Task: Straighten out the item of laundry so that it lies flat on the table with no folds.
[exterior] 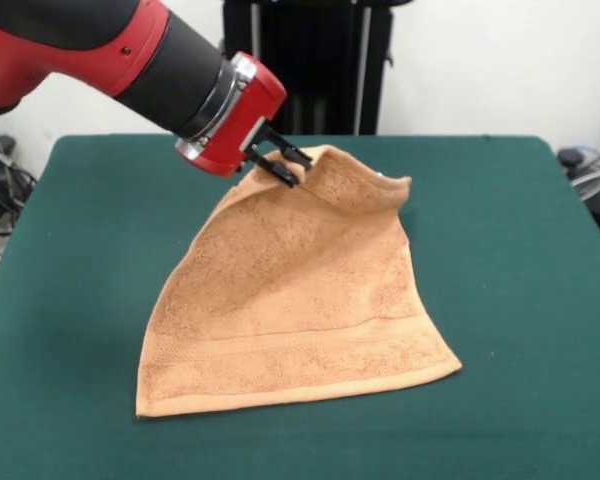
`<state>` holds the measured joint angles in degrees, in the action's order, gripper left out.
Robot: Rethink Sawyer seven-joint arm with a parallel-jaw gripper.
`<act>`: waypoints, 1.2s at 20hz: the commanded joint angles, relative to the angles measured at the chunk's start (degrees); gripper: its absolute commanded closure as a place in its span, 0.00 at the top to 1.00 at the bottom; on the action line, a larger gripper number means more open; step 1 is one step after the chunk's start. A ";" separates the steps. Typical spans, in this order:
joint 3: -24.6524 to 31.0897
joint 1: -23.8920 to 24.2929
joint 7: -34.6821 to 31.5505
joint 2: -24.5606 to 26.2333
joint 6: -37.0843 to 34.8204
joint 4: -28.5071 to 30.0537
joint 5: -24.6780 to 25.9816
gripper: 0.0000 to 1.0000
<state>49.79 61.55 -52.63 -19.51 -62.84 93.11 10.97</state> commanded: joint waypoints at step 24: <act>2.16 3.03 20.87 6.97 -17.98 -9.51 6.66 0.00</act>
<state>51.39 64.79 -45.58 -14.62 -74.32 89.74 14.47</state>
